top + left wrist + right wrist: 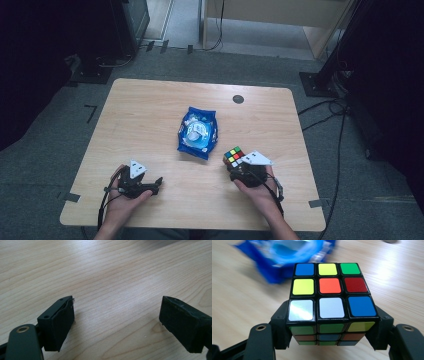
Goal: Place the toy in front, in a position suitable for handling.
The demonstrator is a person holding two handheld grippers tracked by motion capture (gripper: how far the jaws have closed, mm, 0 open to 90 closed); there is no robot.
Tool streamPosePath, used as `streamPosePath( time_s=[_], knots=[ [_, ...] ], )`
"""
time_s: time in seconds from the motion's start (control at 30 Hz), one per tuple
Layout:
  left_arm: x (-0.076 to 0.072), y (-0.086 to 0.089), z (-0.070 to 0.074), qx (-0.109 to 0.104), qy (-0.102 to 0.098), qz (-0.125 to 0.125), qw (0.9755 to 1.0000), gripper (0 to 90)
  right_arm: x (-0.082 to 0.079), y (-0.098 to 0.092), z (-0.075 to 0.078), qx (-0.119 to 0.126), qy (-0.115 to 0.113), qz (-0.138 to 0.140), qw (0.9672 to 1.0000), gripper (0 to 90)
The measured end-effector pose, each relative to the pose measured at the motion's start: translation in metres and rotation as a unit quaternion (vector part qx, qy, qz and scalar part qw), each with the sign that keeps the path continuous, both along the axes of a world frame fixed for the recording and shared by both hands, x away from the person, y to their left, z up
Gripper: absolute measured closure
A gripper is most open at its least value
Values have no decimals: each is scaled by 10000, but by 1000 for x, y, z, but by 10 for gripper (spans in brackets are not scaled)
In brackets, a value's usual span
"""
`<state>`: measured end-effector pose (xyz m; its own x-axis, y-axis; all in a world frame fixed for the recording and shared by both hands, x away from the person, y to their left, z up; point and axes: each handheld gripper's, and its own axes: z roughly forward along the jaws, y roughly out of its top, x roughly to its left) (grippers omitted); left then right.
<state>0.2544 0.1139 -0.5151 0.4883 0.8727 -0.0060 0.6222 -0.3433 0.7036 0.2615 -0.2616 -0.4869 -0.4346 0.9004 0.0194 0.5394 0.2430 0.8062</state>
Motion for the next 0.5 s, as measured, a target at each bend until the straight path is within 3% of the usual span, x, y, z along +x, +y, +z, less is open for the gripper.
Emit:
streamPosePath(
  time_s=[0.03, 0.07, 0.17, 0.27, 0.37, 0.5],
  knots=[
    [1, 0, 1, -6, -9, 15, 10000, 130, 3, -12, -3, 4, 11, -249, 9997, 343],
    [1, 0, 1, -6, -9, 15, 10000, 131, 3, -12, -3, 4, 11, -249, 9997, 343],
    [5, -4, 3, -167, 0, -34, 9999, 133, 8, -25, -11, -106, 26, -616, 9980, 342],
    [8, -7, 5, -285, -2, -80, 9996, 137, 10, -28, -14, -83, 80, -716, 9974, 342],
    [10, -16, 13, -426, -154, -240, 9987, 155, 12, -31, -20, -127, 149, -788, 9967, 342],
    [17, -24, 18, -593, -306, -276, 9974, 226, 12, -32, -24, -131, 144, -806, 9966, 342]
  ],
)
